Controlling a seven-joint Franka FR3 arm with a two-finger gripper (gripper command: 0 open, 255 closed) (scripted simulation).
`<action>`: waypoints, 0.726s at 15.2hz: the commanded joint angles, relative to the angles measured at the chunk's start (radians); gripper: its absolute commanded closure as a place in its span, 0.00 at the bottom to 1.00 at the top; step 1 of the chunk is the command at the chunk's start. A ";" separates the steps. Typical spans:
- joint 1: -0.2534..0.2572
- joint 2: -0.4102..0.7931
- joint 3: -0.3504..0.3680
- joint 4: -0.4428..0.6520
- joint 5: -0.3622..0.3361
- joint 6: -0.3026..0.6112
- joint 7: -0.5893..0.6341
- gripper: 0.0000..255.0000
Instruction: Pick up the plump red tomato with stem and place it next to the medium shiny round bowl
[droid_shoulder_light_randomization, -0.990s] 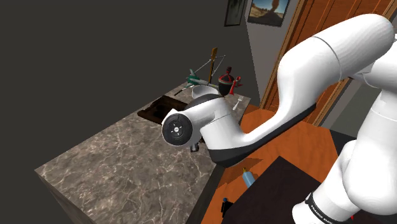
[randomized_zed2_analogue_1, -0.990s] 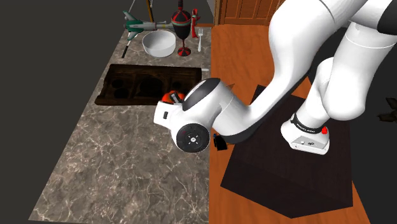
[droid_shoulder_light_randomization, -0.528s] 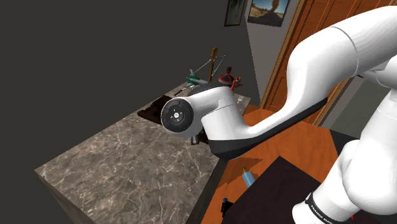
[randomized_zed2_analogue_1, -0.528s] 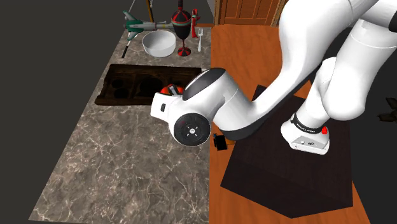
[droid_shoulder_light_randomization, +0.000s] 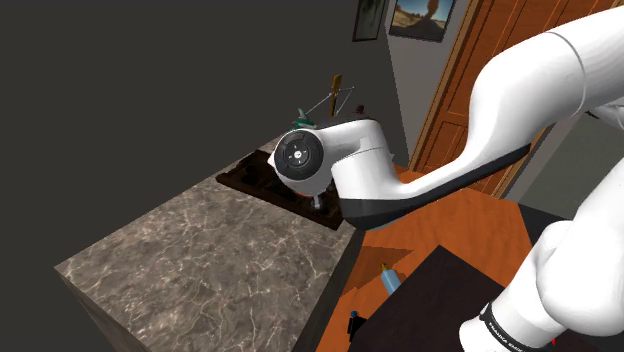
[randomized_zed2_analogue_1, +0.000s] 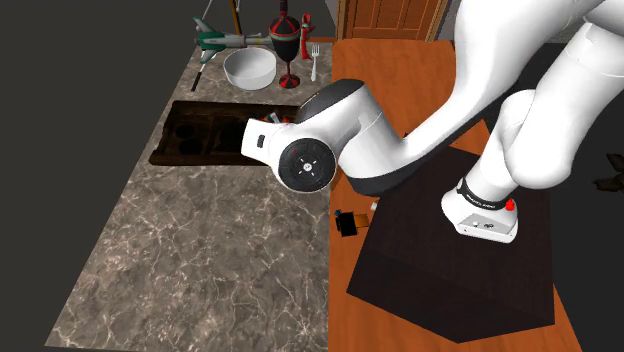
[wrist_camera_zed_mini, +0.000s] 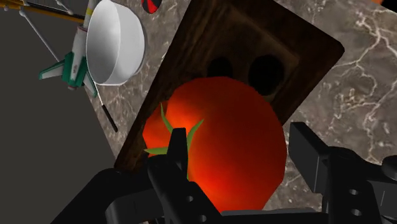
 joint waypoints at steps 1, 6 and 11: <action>-0.028 -0.035 -0.027 -0.037 -0.005 0.050 -0.030 1.00; -0.098 -0.103 -0.106 -0.120 -0.038 0.178 -0.097 1.00; -0.167 -0.137 -0.189 -0.170 -0.089 0.297 -0.159 1.00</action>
